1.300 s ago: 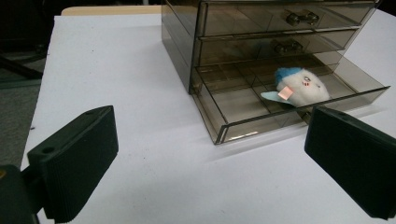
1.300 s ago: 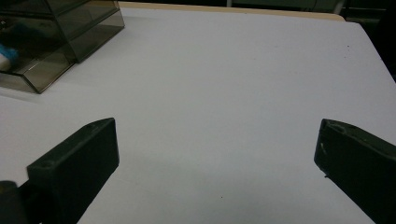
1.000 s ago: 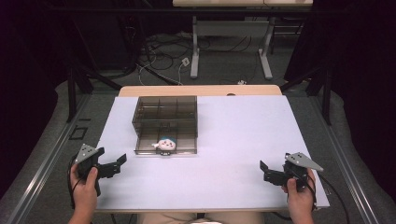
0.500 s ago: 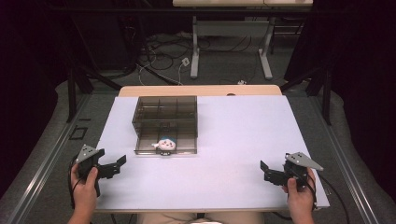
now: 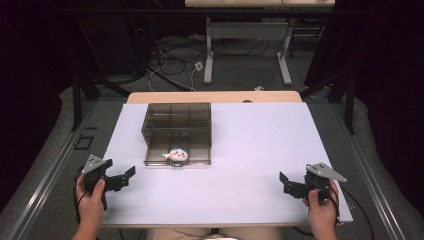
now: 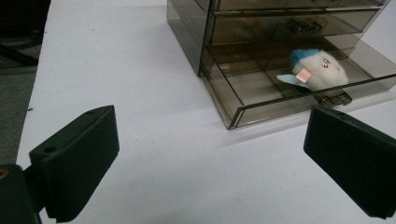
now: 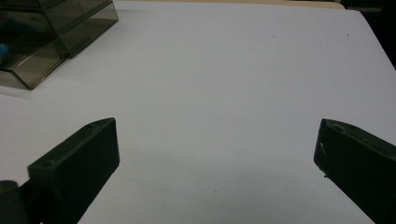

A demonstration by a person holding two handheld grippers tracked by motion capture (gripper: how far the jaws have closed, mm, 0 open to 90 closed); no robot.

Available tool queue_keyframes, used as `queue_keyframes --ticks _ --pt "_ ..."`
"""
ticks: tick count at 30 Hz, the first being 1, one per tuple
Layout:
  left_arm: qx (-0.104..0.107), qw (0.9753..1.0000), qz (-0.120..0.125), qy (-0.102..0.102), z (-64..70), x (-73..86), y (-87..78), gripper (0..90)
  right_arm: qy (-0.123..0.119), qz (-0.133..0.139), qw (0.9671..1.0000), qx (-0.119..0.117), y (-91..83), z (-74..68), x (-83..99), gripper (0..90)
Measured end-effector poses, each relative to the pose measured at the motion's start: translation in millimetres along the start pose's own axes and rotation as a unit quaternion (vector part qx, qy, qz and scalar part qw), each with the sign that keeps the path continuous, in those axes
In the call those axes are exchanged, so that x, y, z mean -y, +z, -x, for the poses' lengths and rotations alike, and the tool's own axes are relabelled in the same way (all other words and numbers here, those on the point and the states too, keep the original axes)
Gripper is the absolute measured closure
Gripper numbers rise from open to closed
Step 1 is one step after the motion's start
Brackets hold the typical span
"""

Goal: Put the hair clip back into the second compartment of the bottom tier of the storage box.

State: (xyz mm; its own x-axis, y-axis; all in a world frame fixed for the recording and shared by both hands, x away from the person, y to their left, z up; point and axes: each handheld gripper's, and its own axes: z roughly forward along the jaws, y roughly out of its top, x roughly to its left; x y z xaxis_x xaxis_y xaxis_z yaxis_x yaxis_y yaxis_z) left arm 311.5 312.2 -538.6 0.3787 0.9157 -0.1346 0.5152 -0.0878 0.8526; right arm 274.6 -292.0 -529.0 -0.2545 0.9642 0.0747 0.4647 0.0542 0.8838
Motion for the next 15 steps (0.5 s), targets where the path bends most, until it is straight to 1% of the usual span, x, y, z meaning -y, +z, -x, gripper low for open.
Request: queue_keyframes --ticks 2,3,4,6,7,8,9,10,11,15 --pt "0.000 1.0000 0.000 0.000 -0.1 0.0 0.0 3.7 -0.001 -0.006 1.0000 0.000 -0.2 0.3 -0.1 0.0" --pt "0.000 1.0000 0.000 0.000 -0.1 0.0 -0.1 3.7 0.000 -0.001 1.0000 0.001 0.5 0.2 0.3 0.0" --pt "0.000 1.0000 0.000 0.000 -0.1 0.0 -0.1 3.8 0.003 -0.004 1.0000 0.000 0.3 -0.2 0.2 0.0" --pt "0.000 1.0000 0.000 0.000 0.0 0.1 -0.3 3.8 0.000 -0.007 1.0000 -0.001 0.3 0.7 0.1 0.0" --pt "0.000 1.0000 0.000 -0.001 0.0 0.1 -0.3 3.8 0.006 -0.007 1.0000 -0.003 0.4 -0.1 0.3 0.0" --pt "0.000 1.0000 0.000 -0.001 0.0 0.1 -0.3 3.8 0.007 -0.008 0.9999 -0.002 0.5 0.0 0.4 0.0" --pt "0.000 1.0000 0.000 0.000 0.0 0.2 -0.2 3.9 0.003 -0.007 1.0000 0.000 1.2 0.7 0.6 0.0" --pt "0.000 1.0000 0.000 0.001 -0.1 0.1 -0.2 4.0 0.006 -0.005 1.0000 0.000 2.0 0.5 1.1 0.0" --pt "0.000 1.0000 0.000 0.001 -0.2 0.1 -0.1 4.0 0.004 -0.011 0.9999 0.000 1.4 1.4 0.8 0.0" --pt "0.000 1.0000 0.000 0.001 -0.2 0.0 -0.1 4.1 0.005 -0.013 0.9999 -0.002 2.0 2.3 1.2 0.0"
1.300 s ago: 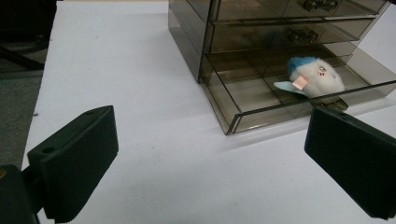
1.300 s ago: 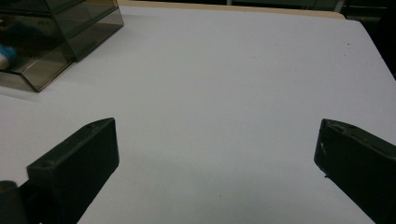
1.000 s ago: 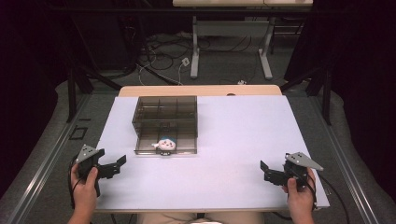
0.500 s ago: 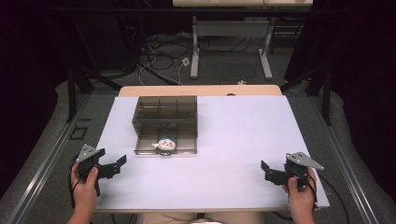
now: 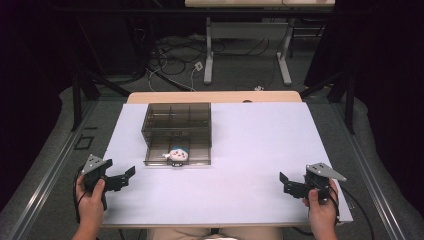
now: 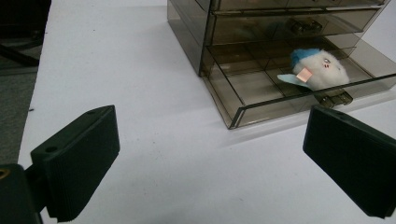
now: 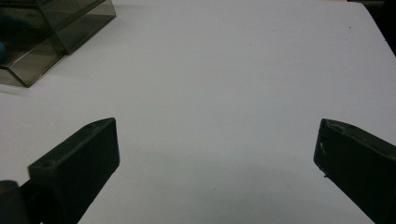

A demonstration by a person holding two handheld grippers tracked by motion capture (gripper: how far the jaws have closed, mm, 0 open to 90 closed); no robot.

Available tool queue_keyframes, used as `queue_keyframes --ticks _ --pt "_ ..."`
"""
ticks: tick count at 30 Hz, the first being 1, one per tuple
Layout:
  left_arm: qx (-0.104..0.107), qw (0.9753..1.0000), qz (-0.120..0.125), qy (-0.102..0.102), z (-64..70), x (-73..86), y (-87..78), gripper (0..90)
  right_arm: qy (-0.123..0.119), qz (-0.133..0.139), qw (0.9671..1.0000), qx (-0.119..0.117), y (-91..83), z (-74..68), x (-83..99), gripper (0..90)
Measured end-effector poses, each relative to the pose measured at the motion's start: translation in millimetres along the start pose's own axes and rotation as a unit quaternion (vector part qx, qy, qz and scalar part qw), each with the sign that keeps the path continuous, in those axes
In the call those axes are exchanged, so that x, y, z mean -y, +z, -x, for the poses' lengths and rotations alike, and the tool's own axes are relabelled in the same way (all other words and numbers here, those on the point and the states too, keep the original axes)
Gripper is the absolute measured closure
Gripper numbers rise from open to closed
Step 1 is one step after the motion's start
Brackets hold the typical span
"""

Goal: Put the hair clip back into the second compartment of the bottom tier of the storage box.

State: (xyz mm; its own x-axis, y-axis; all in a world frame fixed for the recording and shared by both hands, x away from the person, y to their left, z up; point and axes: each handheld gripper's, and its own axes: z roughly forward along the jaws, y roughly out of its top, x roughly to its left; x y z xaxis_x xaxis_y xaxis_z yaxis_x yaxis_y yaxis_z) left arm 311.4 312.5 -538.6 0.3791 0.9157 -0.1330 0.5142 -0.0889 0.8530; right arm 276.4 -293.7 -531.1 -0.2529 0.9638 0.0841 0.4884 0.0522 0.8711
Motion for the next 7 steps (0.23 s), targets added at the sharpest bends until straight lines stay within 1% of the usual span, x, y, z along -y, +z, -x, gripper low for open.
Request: queue_keyframes --ticks 1,2,3,4,5,7 --pt "0.000 1.0000 0.000 0.000 -0.1 0.0 0.0 4.1 0.000 -0.002 1.0000 0.001 -0.2 0.1 0.0 0.0" --pt "-0.001 1.0000 0.000 0.000 -0.2 -0.1 0.1 4.1 0.000 0.004 1.0000 0.000 1.3 0.6 0.5 0.0" --pt "0.000 1.0000 -0.001 0.001 -0.4 -0.1 0.1 4.1 0.000 -0.001 1.0000 0.000 1.0 1.0 0.4 0.0" --pt "0.000 1.0000 -0.002 0.001 -0.4 -0.1 0.2 4.1 0.005 -0.004 1.0000 -0.001 1.3 1.0 0.7 0.0" --pt "0.000 1.0000 -0.002 0.001 -0.2 -0.1 0.2 4.1 0.002 -0.004 1.0000 0.000 1.6 2.0 0.7 0.0" --pt "0.001 1.0000 -0.003 0.001 -0.4 -0.3 0.0 4.1 0.007 0.001 1.0000 0.001 2.6 2.4 1.1 0.0"
